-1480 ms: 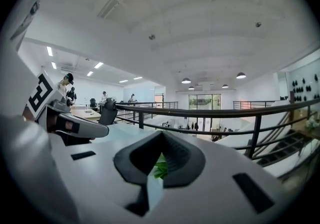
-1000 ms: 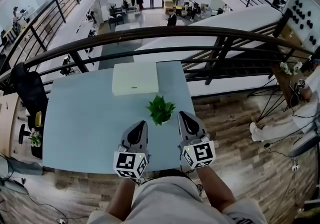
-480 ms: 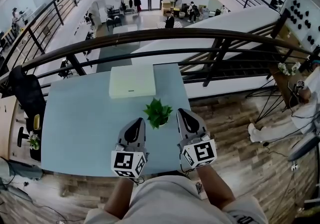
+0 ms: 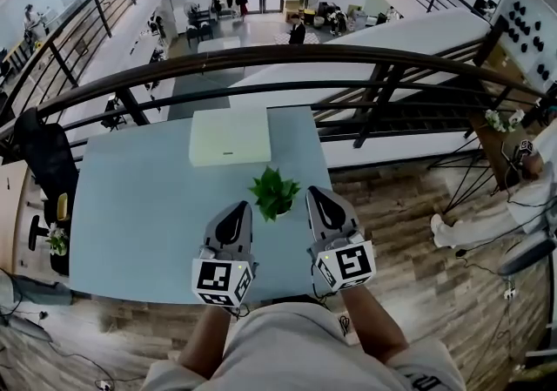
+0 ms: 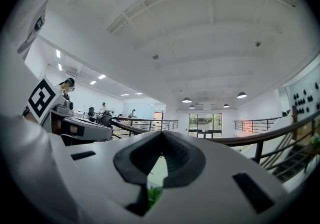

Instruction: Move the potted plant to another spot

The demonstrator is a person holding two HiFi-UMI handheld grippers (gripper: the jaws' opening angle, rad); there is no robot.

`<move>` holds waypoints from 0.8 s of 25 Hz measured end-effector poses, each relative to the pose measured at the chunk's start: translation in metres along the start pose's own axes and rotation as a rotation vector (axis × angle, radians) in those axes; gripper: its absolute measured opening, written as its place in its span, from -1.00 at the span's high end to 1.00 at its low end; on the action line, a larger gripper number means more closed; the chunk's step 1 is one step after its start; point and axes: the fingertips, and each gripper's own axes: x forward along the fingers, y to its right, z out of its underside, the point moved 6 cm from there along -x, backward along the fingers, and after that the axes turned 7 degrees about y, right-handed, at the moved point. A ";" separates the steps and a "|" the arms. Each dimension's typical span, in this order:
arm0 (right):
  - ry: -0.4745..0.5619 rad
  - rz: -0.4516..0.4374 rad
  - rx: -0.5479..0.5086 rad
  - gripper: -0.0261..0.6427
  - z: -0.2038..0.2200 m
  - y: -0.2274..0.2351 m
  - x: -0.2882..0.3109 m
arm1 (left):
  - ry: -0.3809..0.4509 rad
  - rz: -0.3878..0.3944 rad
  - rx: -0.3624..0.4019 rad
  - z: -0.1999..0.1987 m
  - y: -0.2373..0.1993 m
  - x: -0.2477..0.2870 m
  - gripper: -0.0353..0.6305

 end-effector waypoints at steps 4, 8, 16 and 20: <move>-0.010 0.000 -0.001 0.91 0.003 0.001 -0.001 | -0.002 -0.012 0.002 0.002 -0.001 -0.001 0.86; -0.016 0.012 0.010 0.91 0.008 0.004 -0.005 | -0.007 -0.026 0.004 0.005 -0.002 -0.004 0.86; -0.042 0.007 -0.033 0.91 0.006 0.005 -0.008 | -0.012 -0.040 0.006 0.007 -0.003 -0.008 0.86; -0.051 0.008 -0.020 0.91 0.012 0.004 -0.012 | -0.013 -0.041 0.007 0.009 -0.002 -0.010 0.86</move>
